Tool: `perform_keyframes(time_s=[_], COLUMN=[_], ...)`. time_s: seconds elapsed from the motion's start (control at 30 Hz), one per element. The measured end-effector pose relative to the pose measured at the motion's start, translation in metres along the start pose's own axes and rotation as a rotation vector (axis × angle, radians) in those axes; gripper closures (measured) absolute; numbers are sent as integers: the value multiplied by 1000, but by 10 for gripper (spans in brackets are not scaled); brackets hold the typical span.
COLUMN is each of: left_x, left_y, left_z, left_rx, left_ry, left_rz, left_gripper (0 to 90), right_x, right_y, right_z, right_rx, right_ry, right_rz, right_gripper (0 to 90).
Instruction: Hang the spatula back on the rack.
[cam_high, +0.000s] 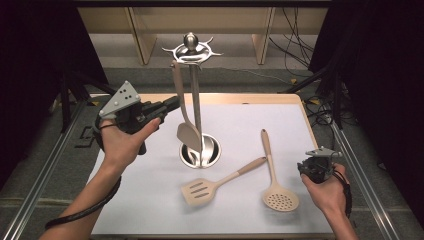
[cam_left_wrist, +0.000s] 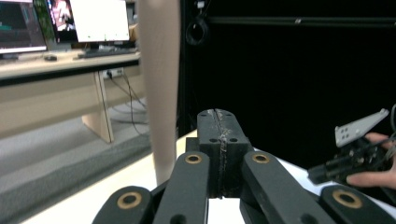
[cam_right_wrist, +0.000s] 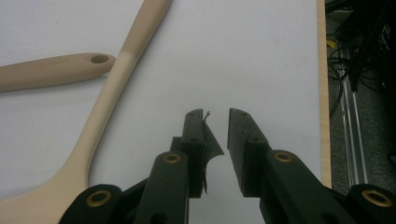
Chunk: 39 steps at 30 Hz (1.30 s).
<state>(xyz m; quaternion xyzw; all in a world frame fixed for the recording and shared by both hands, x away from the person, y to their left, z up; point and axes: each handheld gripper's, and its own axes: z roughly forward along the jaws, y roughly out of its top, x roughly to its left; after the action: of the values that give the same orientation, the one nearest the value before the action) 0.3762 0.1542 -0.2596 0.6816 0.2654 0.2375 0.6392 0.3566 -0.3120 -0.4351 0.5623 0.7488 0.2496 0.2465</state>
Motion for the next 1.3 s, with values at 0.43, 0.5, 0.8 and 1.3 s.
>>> perform_keyframes(time_s=[0.43, 0.5, 0.8, 1.3], left_x=[4, 7, 14, 7], left_y=[45, 47, 46, 36], left_z=[9, 10, 10, 5], left_rx=[-82, -84, -86, -41], left_ry=[33, 49, 79, 70], left_rz=[33, 34, 32, 58], left_gripper=[894, 894, 895, 757], right_x=[2, 2, 3, 2], right_y=[0, 0, 0, 1], right_z=[0, 0, 0, -1], right_rx=[-1, -2, -5, 2], right_ry=[4, 3, -5, 6], right_rz=[-6, -5, 0, -6], right_gripper=[774, 774, 774, 762])
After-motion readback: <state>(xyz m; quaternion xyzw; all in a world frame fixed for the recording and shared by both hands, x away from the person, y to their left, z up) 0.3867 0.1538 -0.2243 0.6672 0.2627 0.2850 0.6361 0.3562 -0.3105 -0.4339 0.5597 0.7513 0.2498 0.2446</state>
